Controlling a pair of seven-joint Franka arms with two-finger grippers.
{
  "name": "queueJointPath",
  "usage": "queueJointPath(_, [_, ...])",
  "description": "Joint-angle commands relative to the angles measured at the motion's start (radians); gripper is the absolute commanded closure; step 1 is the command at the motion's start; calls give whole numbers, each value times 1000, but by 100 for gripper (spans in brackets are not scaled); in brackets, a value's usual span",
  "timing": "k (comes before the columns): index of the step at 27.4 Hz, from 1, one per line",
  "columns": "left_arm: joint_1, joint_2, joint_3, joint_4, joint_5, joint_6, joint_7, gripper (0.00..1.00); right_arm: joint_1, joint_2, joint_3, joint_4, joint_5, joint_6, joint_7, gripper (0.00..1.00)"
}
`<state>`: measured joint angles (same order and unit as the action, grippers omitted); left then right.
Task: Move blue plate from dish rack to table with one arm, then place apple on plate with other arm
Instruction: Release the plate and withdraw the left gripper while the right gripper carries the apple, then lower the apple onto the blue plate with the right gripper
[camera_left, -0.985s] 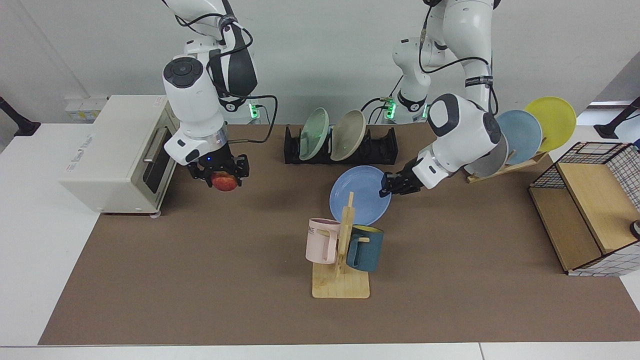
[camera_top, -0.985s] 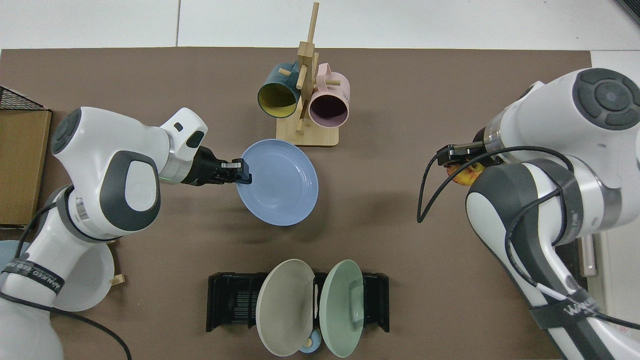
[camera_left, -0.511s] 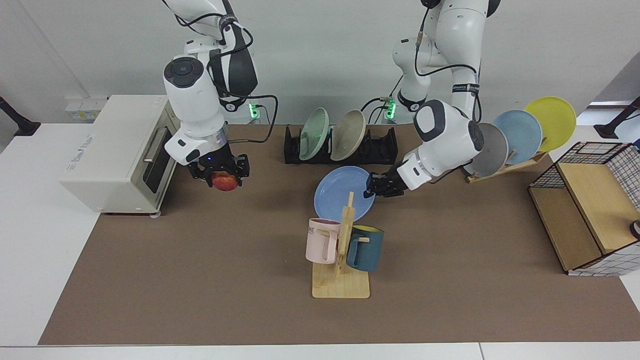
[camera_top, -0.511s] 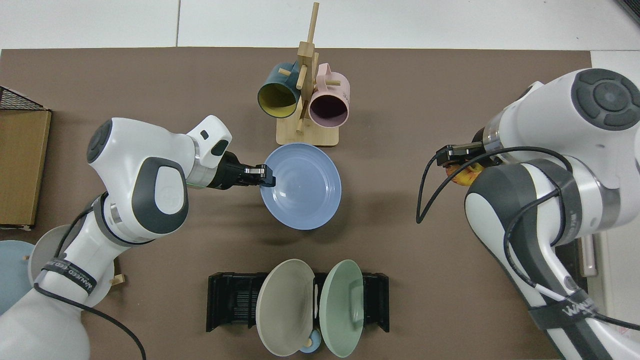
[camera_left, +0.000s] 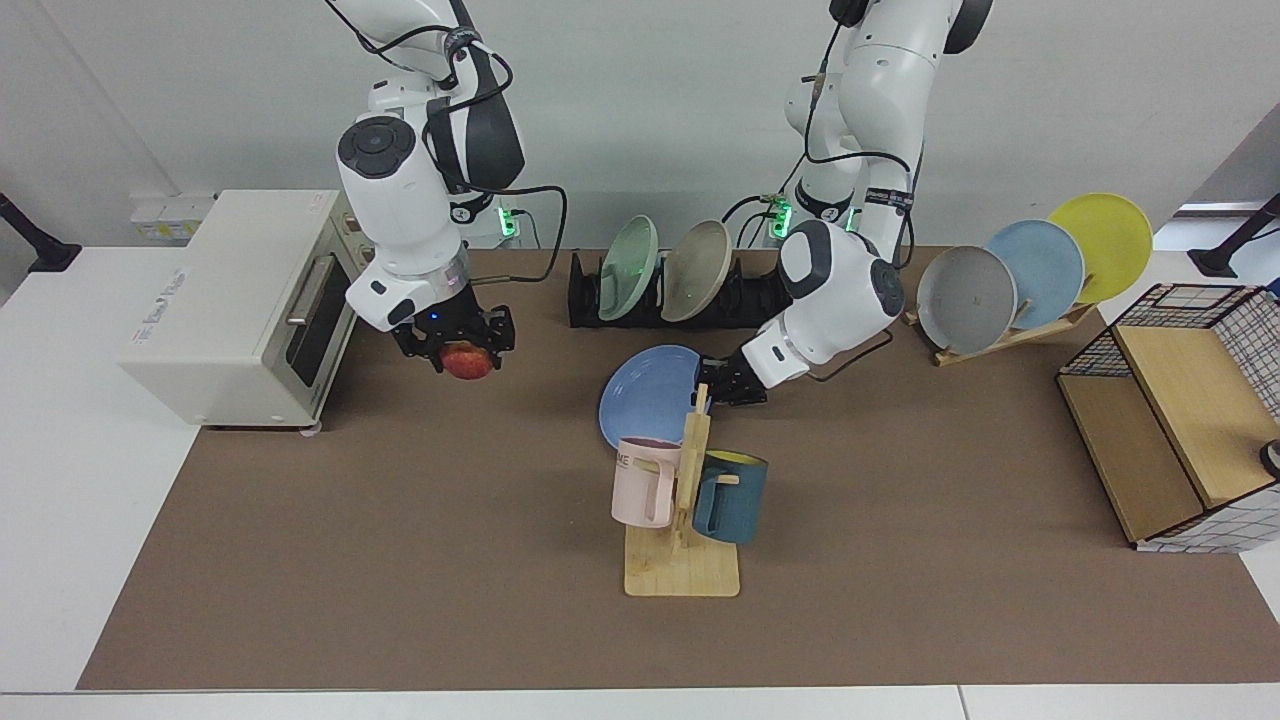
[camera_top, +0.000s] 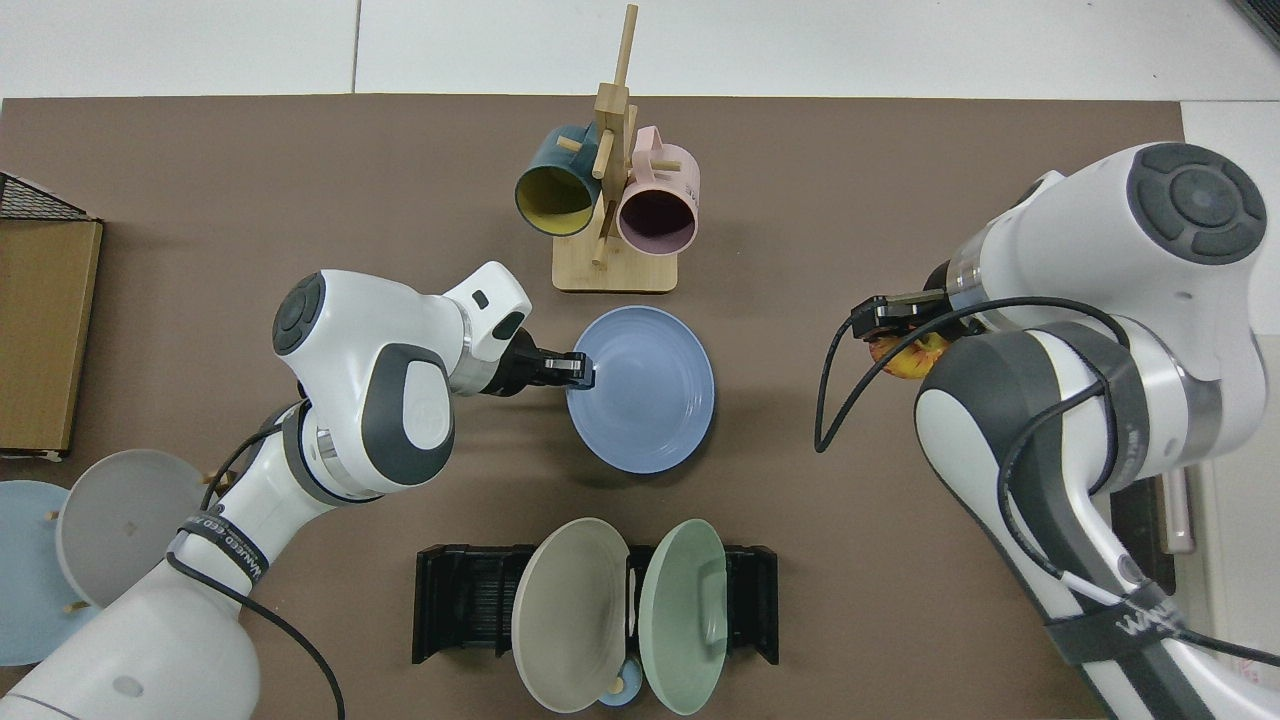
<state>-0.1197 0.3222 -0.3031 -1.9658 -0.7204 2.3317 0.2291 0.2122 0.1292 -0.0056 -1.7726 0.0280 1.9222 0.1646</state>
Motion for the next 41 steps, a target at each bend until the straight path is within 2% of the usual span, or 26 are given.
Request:
queueJointPath(1, [-3, -15, 7, -24, 30, 24, 19, 62, 21, -8, 0, -22, 21, 18, 26, 100])
queueJointPath(8, [8, -41, 18, -22, 108, 12, -39, 46, 24, -11, 0, -60, 38, 67, 21, 100])
queueJointPath(12, [15, -74, 28, -19, 191, -20, -99, 44, 35, -10, 0, -74, 53, 89, 18, 100])
queueJointPath(16, [18, -120, 87, 8, 301, -103, -129, 42, 62, -10, 0, -100, 90, 138, 27, 100])
queueJointPath(25, [23, -248, 209, 133, 516, -380, -178, 42, 173, 56, -4, -80, 73, 213, 153, 100])
queueJointPath(31, [66, -278, 228, 238, 608, -524, -180, 39, 245, 110, -4, -34, 53, 219, 248, 100])
queueJointPath(33, [81, -281, 228, 286, 631, -590, -180, 33, 260, 130, -4, -24, 52, 231, 297, 100])
queueJointPath(34, [84, -281, 228, 316, 650, -621, -177, 26, 266, 142, -4, -21, 49, 239, 321, 100])
queueJointPath(36, [84, -282, 231, 364, 690, -669, -174, 5, 292, 171, -4, -13, 47, 256, 367, 100])
queueJointPath(37, [84, -282, 234, 383, 711, -686, -172, 1, 309, 184, -5, -5, 47, 270, 386, 100])
queueJointPath(41, [84, -282, 231, 441, 763, -768, -171, 1, 343, 239, -8, 10, 47, 297, 426, 100])
